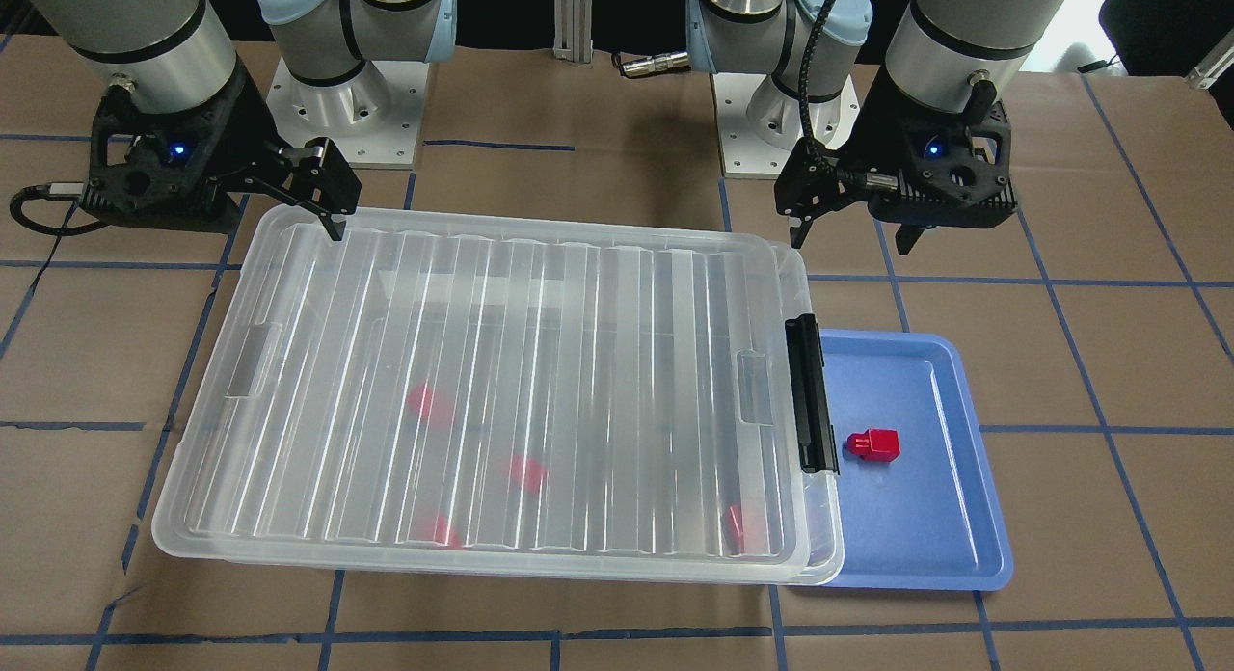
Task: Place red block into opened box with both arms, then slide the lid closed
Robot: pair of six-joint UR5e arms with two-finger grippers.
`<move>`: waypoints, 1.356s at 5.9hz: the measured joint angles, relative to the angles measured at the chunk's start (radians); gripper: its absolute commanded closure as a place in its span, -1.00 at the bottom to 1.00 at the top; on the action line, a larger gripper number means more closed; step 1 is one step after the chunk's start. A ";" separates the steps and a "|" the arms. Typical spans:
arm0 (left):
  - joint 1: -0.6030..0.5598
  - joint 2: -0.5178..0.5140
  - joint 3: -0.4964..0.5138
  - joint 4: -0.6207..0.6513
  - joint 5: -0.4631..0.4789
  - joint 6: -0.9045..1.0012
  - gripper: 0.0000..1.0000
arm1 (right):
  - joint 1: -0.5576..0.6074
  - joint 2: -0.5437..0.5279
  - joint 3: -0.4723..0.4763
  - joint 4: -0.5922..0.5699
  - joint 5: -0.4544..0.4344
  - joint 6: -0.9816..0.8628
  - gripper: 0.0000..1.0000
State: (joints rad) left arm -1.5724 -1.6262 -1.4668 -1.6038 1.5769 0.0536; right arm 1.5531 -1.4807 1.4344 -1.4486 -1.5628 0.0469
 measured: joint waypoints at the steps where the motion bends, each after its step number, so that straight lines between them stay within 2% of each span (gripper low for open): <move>1: 0.000 0.002 -0.004 0.001 0.000 0.000 -0.97 | -0.045 0.012 0.001 -0.008 0.000 -0.016 -1.00; 3: 0.000 0.004 -0.007 0.001 -0.001 0.002 -0.97 | -0.121 0.060 0.017 -0.051 -0.004 -0.023 -1.00; 4: 0.000 0.004 -0.007 0.001 -0.001 0.007 -0.97 | -0.168 0.070 0.075 -0.105 -0.004 -0.047 -1.00; 6: 0.000 0.004 -0.008 0.001 -0.001 0.009 -0.97 | -0.221 0.059 0.268 -0.320 -0.003 -0.114 -1.00; 8: 0.000 0.012 -0.016 0.000 -0.001 0.009 -0.97 | -0.227 0.045 0.347 -0.394 -0.004 -0.127 -1.00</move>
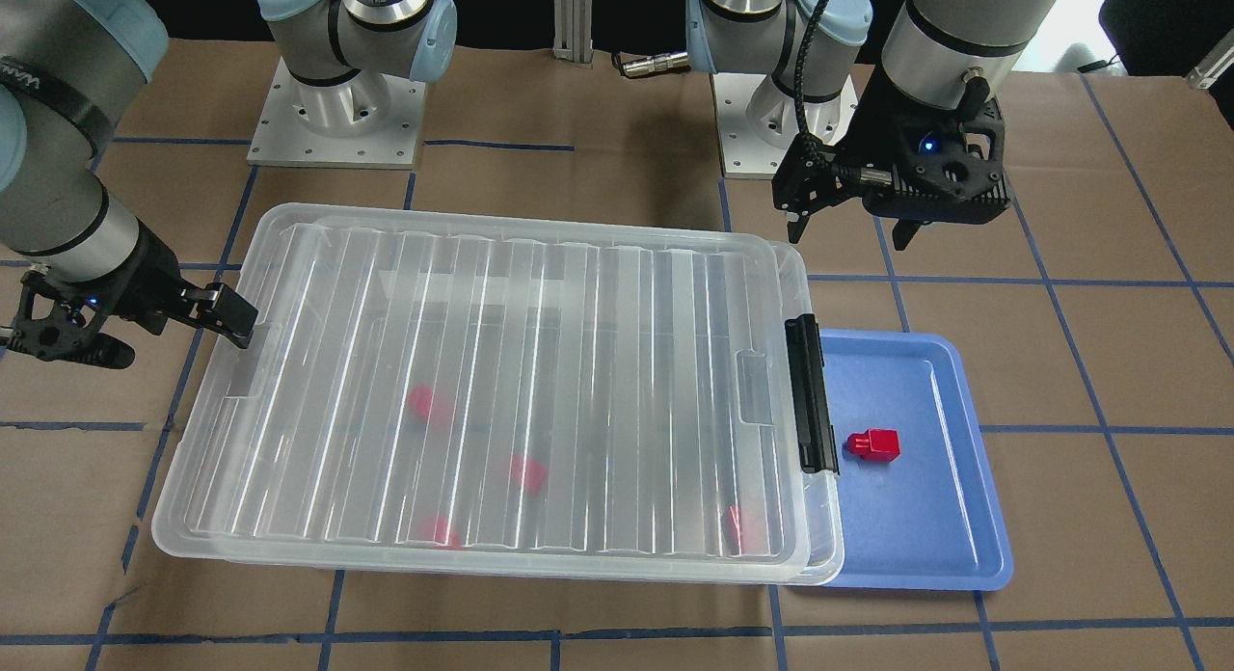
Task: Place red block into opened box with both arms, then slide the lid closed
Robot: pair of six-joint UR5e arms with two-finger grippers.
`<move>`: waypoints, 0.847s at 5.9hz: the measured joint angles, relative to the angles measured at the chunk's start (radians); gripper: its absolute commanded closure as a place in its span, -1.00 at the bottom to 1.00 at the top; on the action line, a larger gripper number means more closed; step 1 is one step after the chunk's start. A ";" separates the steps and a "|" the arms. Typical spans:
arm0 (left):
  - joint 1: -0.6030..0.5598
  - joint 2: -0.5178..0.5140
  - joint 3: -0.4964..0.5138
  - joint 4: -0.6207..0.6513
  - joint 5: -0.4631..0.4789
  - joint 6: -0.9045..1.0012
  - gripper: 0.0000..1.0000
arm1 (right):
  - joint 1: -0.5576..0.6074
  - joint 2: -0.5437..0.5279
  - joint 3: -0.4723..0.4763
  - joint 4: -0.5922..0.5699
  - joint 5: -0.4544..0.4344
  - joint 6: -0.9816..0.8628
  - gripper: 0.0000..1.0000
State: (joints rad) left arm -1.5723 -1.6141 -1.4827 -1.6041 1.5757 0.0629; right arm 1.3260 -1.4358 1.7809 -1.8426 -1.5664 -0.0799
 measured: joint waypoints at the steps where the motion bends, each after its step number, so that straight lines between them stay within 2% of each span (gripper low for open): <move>1: 0.000 0.000 -0.001 0.000 0.000 0.000 -0.97 | 0.000 -0.001 0.008 -0.006 0.000 -0.024 -1.00; 3: 0.000 -0.001 -0.002 0.000 0.000 0.000 -0.97 | -0.002 -0.002 0.010 -0.015 -0.005 -0.147 -1.00; 5: 0.000 0.001 -0.001 0.000 0.000 0.001 -0.97 | -0.006 0.000 0.008 -0.051 -0.051 -0.187 -1.00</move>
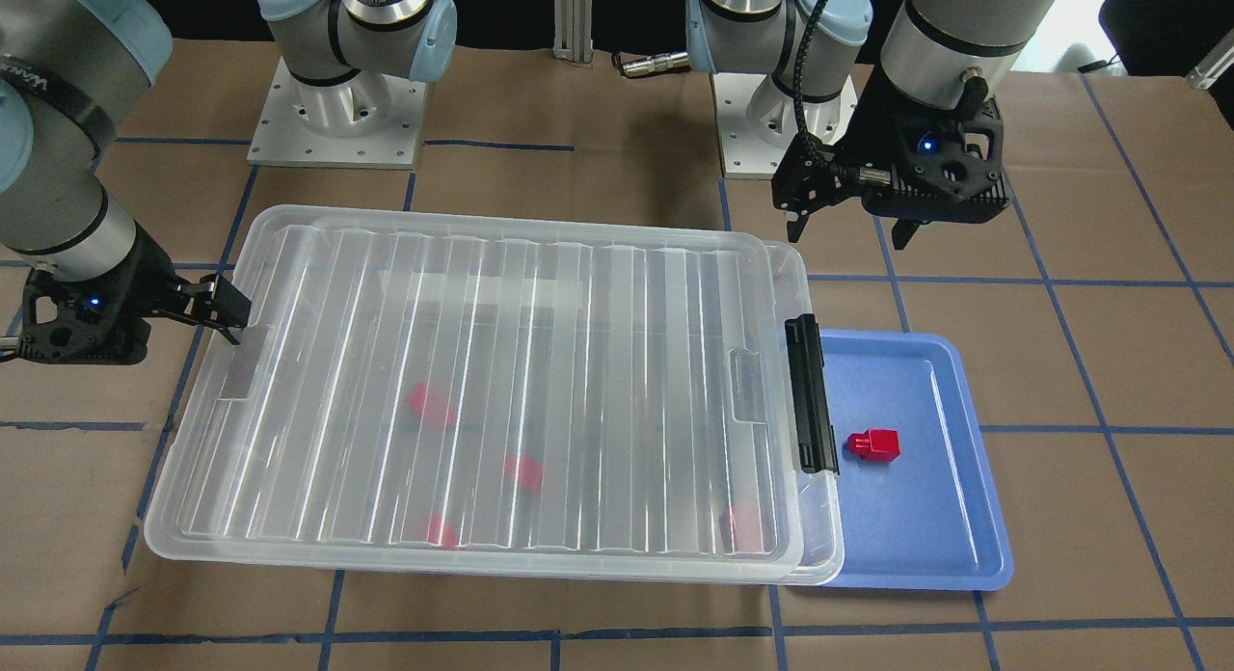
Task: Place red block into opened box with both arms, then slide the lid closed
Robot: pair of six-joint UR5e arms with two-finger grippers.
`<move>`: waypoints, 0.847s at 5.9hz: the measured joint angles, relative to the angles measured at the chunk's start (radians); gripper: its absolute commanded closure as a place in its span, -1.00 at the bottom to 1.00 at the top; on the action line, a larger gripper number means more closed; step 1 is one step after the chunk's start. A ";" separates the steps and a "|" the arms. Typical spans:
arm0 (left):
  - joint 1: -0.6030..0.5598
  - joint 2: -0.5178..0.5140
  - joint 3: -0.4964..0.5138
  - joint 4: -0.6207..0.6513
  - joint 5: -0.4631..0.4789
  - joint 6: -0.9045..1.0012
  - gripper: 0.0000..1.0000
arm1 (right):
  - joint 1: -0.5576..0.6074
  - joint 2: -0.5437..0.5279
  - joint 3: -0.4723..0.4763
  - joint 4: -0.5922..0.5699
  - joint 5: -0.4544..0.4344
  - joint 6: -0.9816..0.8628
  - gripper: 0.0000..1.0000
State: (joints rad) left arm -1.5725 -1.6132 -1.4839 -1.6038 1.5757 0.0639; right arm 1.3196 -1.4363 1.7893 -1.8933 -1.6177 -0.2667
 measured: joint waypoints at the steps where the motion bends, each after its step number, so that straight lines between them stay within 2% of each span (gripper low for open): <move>1: 0.001 0.000 0.000 0.000 -0.002 0.002 -0.97 | -0.018 0.000 0.001 -0.013 -0.014 -0.004 -1.00; 3: 0.002 0.000 0.000 -0.008 -0.004 0.087 -0.97 | -0.082 0.000 0.002 -0.015 -0.020 -0.007 -1.00; 5: 0.009 -0.004 -0.002 -0.003 0.002 0.290 -0.97 | -0.129 0.000 0.002 -0.017 -0.019 -0.033 -1.00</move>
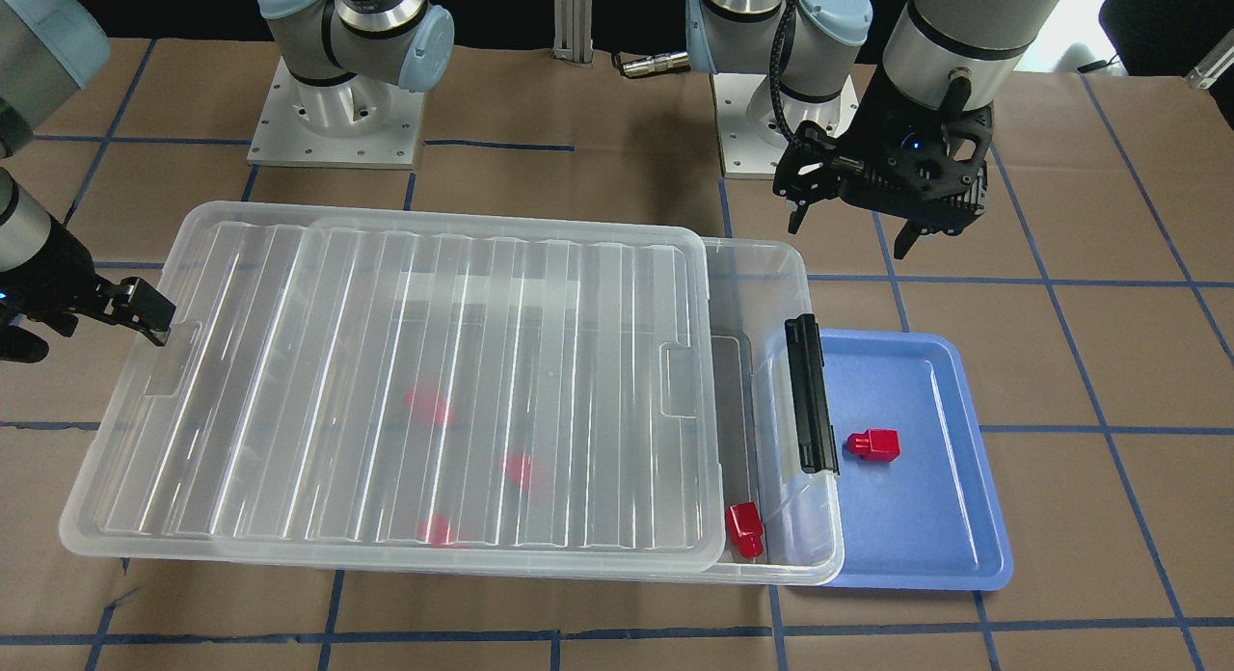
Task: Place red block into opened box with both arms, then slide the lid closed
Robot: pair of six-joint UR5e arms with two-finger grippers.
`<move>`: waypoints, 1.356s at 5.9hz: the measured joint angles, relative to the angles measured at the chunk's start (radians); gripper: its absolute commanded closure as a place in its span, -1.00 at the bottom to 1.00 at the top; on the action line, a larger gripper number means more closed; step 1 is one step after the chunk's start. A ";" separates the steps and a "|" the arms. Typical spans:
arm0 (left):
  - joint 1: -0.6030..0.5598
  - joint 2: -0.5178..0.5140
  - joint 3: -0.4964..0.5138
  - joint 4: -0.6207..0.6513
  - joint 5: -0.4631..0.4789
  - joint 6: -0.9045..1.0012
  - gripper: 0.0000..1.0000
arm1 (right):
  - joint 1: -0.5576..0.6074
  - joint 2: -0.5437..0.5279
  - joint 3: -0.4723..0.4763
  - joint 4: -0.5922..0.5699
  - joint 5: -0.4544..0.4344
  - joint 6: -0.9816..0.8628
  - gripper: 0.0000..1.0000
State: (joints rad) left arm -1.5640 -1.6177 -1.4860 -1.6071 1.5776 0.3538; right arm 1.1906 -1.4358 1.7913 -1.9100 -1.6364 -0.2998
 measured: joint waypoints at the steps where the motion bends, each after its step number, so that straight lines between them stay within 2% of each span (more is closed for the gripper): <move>1: 0.017 -0.006 -0.001 0.003 0.002 0.107 -0.97 | -0.021 0.001 -0.002 -0.001 0.001 -0.033 -1.00; 5: 0.125 -0.022 -0.022 -0.003 0.006 0.591 -0.97 | -0.119 0.003 -0.012 -0.004 0.004 -0.157 -1.00; 8: 0.189 -0.061 -0.150 0.148 0.008 0.780 -0.96 | -0.174 0.001 -0.014 -0.024 0.002 -0.214 -1.00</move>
State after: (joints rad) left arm -1.3746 -1.6787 -1.6361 -1.4590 1.5859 1.1340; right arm 1.0164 -1.4349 1.7773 -1.9336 -1.6343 -0.5140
